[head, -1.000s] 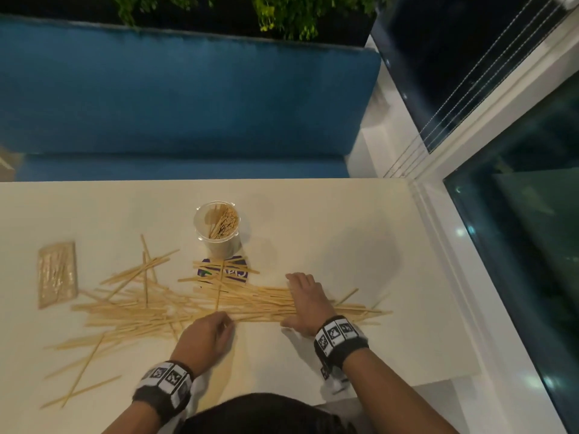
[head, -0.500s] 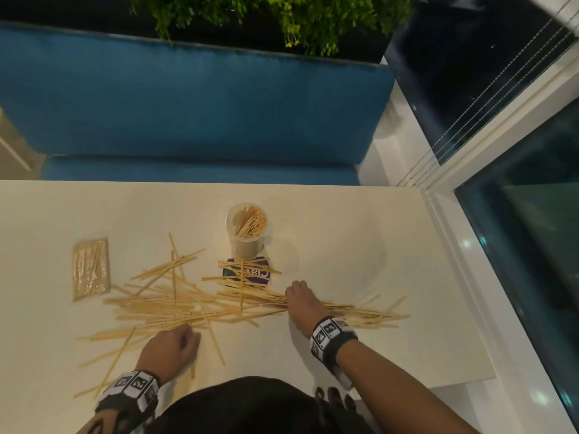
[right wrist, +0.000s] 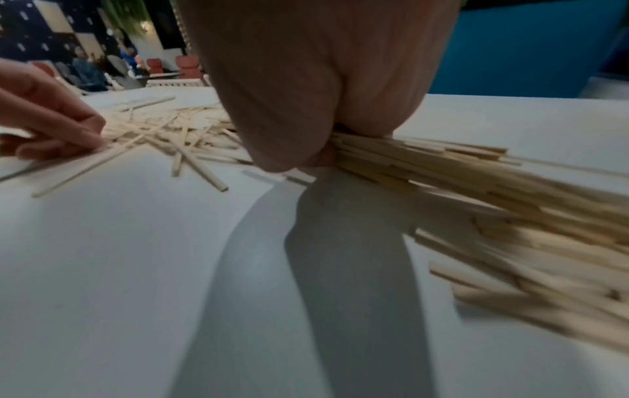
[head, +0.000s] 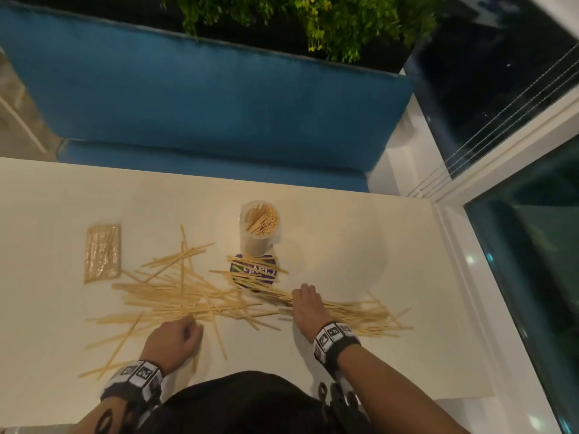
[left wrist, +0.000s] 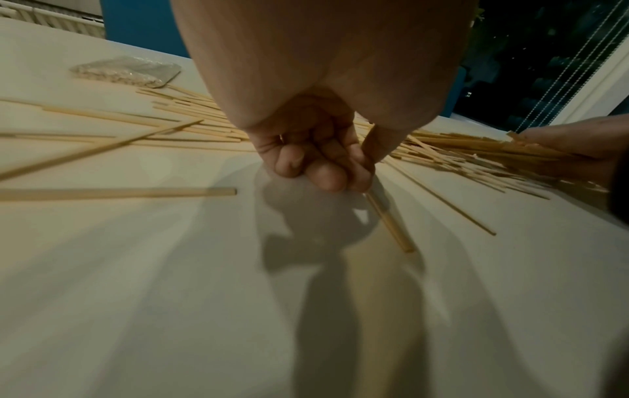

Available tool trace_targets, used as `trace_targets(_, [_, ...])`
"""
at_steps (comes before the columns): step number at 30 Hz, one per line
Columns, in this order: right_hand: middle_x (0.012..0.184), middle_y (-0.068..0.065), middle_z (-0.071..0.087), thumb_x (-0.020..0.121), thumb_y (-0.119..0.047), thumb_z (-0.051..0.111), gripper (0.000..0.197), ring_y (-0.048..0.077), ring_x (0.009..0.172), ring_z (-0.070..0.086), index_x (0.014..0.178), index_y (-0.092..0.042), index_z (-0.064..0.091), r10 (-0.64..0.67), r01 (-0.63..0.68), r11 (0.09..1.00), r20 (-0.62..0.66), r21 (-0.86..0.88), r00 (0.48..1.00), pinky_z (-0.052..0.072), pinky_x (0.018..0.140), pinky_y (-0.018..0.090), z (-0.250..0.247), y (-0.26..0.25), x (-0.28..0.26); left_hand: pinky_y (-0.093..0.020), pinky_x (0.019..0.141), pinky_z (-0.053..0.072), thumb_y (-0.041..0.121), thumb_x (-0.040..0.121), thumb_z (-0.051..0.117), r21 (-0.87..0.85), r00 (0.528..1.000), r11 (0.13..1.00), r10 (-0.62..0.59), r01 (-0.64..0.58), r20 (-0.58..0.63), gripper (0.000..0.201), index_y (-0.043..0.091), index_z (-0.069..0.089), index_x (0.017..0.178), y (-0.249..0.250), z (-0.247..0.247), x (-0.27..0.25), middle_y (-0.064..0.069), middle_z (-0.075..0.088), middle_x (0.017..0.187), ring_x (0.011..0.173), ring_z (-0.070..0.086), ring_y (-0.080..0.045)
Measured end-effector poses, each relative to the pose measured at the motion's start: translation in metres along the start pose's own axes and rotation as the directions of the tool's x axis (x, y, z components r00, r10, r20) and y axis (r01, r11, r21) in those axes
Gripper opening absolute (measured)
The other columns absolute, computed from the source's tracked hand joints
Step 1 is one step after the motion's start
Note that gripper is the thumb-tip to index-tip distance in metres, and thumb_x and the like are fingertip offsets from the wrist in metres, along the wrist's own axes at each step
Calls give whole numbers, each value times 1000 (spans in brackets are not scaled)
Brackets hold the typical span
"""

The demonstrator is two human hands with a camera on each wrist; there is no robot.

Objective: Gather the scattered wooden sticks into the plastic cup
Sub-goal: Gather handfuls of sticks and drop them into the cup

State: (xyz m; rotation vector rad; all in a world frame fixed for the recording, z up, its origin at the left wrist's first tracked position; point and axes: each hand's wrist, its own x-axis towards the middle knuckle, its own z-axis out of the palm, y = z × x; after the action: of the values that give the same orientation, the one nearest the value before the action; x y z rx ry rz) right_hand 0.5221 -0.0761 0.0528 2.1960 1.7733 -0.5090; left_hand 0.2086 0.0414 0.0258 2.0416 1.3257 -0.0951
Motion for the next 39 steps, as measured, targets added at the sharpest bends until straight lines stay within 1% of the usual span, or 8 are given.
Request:
trace_targets(7, [132, 17, 42, 80, 15, 44, 53, 34, 110, 46, 129, -3, 44, 21, -24, 995, 26, 94, 999, 44, 95, 44, -9, 15, 4, -28, 55, 35, 32, 95, 66, -97, 1000, 995, 8, -9, -4, 36, 23, 51, 64, 3, -7, -7, 5, 57, 56, 56, 53, -15])
trace_targets(12, [118, 16, 56, 99, -1, 45, 33, 36, 107, 53, 131, -10, 42, -55, 37, 974, 74, 225, 996, 35, 85, 41, -25, 30, 4, -27, 56, 34, 29, 98, 64, -172, 999, 985, -26, 22, -21, 38, 24, 49, 63, 22, -15, -5, 6, 53, 54, 54, 52, -17])
trace_targets(17, [98, 12, 64, 95, -9, 49, 24, 32, 81, 59, 116, -18, 41, -180, 157, 946, 56, 283, 982, 39, 67, 37, -36, 32, 9, -31, 70, 48, 31, 106, 49, -360, 987, 933, -47, -13, -155, 20, 25, 65, 94, 63, -26, 22, 3, 71, 86, 79, 68, -18])
trace_targets(19, [96, 12, 65, 97, -12, 47, 20, 31, 78, 59, 116, -17, 42, -204, 184, 936, 37, 301, 978, 41, 65, 37, -45, 29, 10, -43, 86, 55, 43, 107, 41, -503, 979, 862, -149, 59, -139, 33, 21, 63, 116, 82, -30, 39, 0, 70, 107, 96, 69, -23])
trace_targets(21, [99, 12, 67, 101, -19, 47, 17, 30, 79, 60, 117, -15, 45, -236, 226, 924, -5, 310, 972, 43, 67, 36, -51, 23, 12, -48, 91, 54, 58, 105, 32, -688, 965, 702, -261, 185, -6, 49, 20, 56, 125, 102, -33, 53, 0, 65, 114, 103, 66, -24])
trace_targets(25, [101, 15, 70, 102, -28, 48, 20, 34, 82, 63, 118, -17, 45, -262, 266, 913, -56, 308, 963, 50, 70, 39, -55, 12, 16, -51, 90, 55, 60, 102, 39, -848, 906, 344, -280, 403, 316, 59, 8, 65, 112, 131, -35, 70, -10, 73, 107, 101, 68, -32])
trace_targets(31, [108, 14, 71, 104, -42, 45, 30, 35, 89, 66, 124, -20, 48, -233, 239, 920, -56, 310, 971, 54, 78, 43, -57, 12, 21, -35, 69, 50, 49, 103, 48, -766, 928, 531, -278, 363, 247, 51, 8, 78, 101, 128, -29, 76, -16, 78, 96, 89, 73, -38])
trace_targets(39, [101, 16, 70, 100, -61, 50, 46, 35, 88, 67, 114, -18, 63, -166, 163, 928, -21, 335, 986, 47, 70, 35, -65, 19, 25, -28, 59, 43, 38, 100, 60, -753, 951, 605, -18, 257, 310, 35, 10, 80, 100, 120, -33, 67, -10, 76, 86, 68, 60, -18])
